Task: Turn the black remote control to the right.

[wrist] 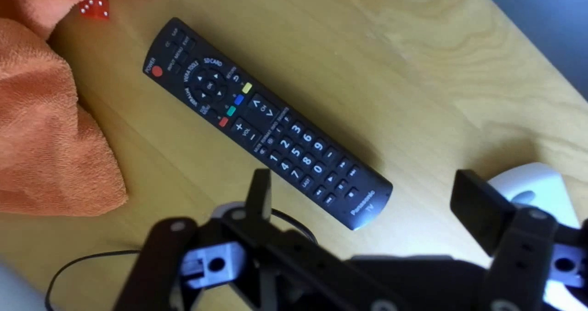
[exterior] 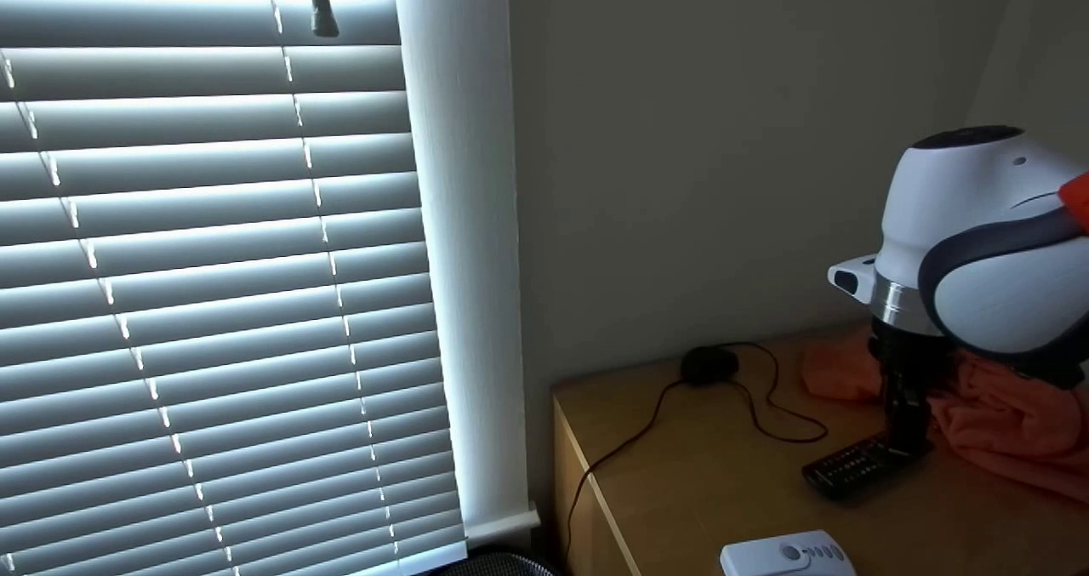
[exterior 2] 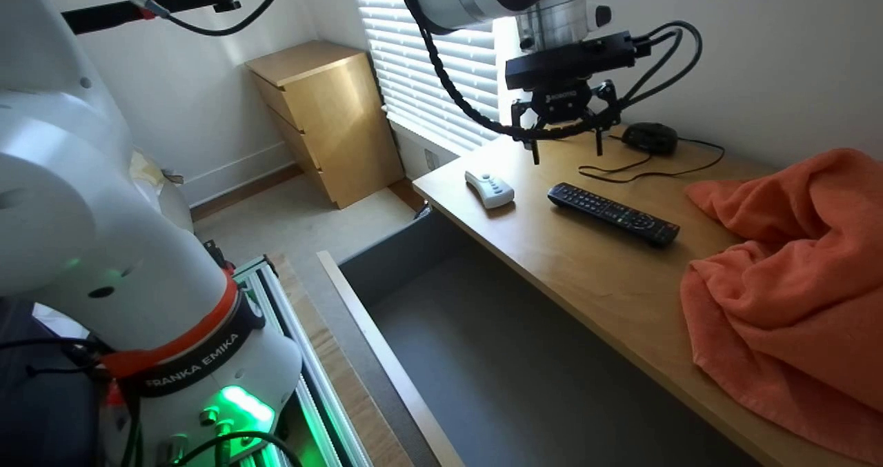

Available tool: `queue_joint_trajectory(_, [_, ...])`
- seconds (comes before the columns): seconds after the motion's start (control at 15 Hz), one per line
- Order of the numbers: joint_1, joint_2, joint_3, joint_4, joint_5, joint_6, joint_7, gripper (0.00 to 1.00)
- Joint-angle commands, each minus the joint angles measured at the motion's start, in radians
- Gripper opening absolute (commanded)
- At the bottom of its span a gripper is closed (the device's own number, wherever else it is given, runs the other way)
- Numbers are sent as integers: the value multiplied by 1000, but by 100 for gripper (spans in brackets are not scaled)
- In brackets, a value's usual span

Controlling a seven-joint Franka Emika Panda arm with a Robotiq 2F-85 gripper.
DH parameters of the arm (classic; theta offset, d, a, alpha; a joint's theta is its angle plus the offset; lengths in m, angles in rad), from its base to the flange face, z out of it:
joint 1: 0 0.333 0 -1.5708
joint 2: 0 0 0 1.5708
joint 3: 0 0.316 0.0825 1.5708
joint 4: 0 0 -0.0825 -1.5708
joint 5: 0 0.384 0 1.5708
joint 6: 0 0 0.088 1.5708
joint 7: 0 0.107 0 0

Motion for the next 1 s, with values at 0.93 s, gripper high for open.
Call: queue_joint_trajectory(0.93, [-112, 286, 40, 155, 45, 180, -358, 100])
